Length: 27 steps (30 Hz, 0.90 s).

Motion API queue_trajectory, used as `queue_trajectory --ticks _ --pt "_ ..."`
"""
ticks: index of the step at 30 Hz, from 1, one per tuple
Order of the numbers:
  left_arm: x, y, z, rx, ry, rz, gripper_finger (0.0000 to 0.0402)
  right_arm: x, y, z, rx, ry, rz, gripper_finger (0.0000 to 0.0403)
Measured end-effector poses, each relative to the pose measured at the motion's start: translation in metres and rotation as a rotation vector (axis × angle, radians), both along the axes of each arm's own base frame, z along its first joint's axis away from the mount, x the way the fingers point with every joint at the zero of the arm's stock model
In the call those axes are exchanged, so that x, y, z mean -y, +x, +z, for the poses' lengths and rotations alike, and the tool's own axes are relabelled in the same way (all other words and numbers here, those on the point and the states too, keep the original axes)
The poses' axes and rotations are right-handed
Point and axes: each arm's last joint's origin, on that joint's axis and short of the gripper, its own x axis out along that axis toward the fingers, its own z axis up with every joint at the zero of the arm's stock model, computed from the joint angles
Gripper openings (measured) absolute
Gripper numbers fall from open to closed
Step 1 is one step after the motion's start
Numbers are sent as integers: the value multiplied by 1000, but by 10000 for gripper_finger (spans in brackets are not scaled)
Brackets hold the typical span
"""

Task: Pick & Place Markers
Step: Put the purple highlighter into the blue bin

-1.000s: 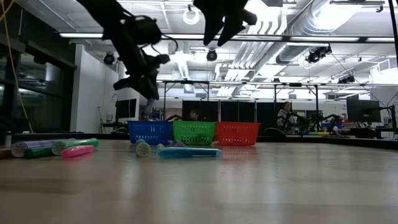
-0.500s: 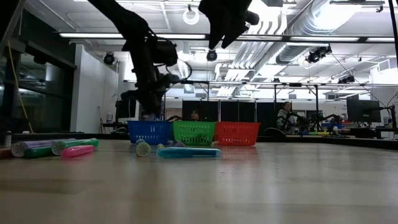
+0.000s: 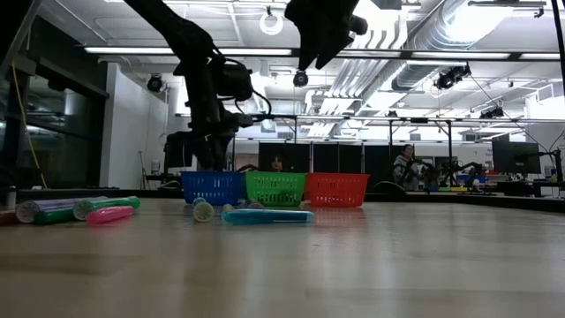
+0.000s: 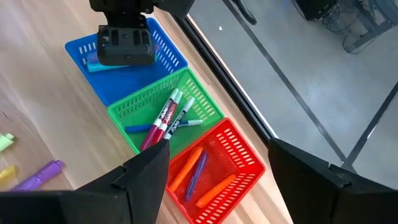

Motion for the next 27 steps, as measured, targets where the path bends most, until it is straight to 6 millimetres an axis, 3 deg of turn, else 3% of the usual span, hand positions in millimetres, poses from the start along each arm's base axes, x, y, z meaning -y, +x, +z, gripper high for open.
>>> queue_trajectory --ticks 5,14,21,27 --pt "0 0 0 -1 -1 0 173 0 0 0 -4 -2 3 261" --pt "3 -4 11 18 23 -32 180 0 -2 -2 -34 0 3 261" --pt "10 -15 43 84 124 -93 181 0 -3 -2 -35 4 1 261" --pt "28 -31 80 146 231 -166 181 0 -3 -2 -34 7 1 261"
